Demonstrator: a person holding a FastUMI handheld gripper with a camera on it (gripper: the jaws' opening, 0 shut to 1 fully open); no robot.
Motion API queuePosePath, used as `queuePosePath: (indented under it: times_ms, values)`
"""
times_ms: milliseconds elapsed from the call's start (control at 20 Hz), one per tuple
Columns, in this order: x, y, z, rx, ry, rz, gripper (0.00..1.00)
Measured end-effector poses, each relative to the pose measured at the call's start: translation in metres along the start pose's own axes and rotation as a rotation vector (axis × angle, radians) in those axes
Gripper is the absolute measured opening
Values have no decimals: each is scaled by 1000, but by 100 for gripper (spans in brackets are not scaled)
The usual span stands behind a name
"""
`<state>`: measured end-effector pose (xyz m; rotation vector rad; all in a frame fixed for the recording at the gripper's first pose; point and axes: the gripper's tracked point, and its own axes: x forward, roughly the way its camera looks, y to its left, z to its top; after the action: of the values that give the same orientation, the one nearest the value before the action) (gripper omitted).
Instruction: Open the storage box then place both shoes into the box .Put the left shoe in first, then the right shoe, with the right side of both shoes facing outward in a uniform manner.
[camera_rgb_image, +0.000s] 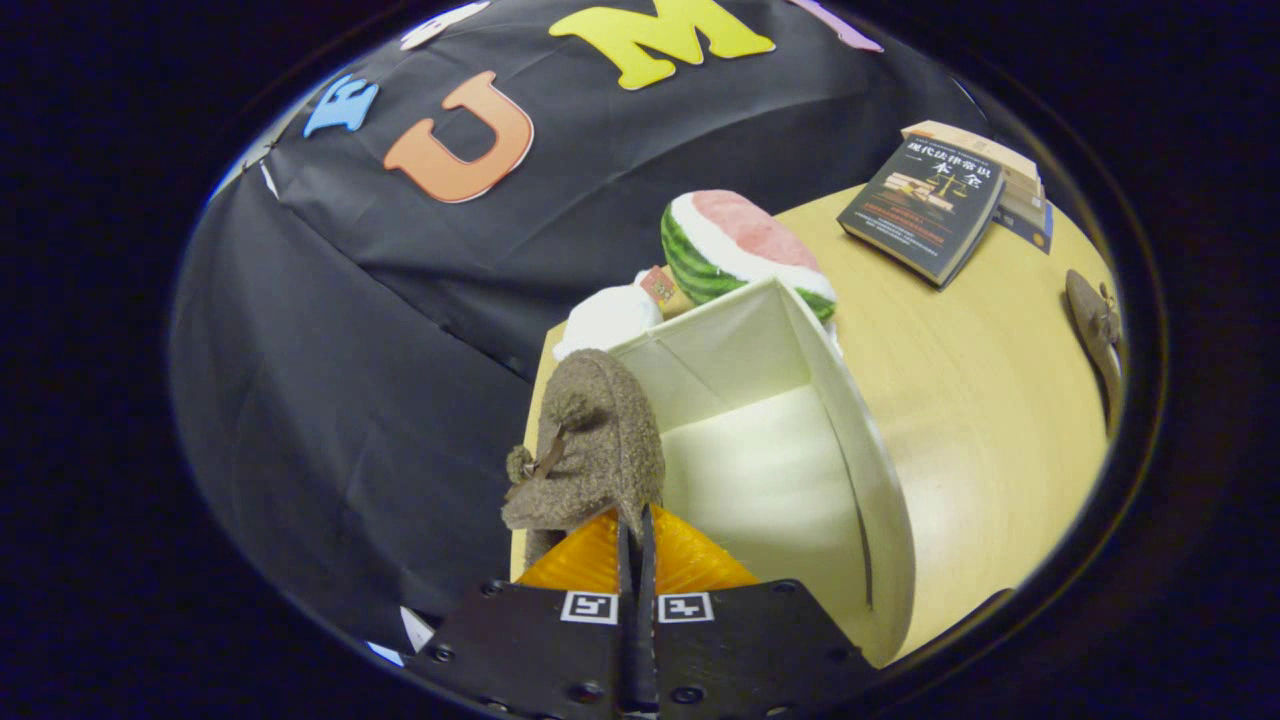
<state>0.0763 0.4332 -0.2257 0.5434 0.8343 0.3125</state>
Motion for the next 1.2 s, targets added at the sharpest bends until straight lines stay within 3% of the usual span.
queuePosePath:
  times_ms: [200,350,450,800,900,1200]
  values:
    - [17,-5,-3,-34,37,-18,1]
    - [18,0,-4,-65,53,3,24]
    - [13,4,1,-92,33,12,28]
    - [-46,8,33,-272,-115,9,87]
    - [-71,5,46,-333,-172,10,92]
    - [-156,-27,81,-449,-322,-3,92]
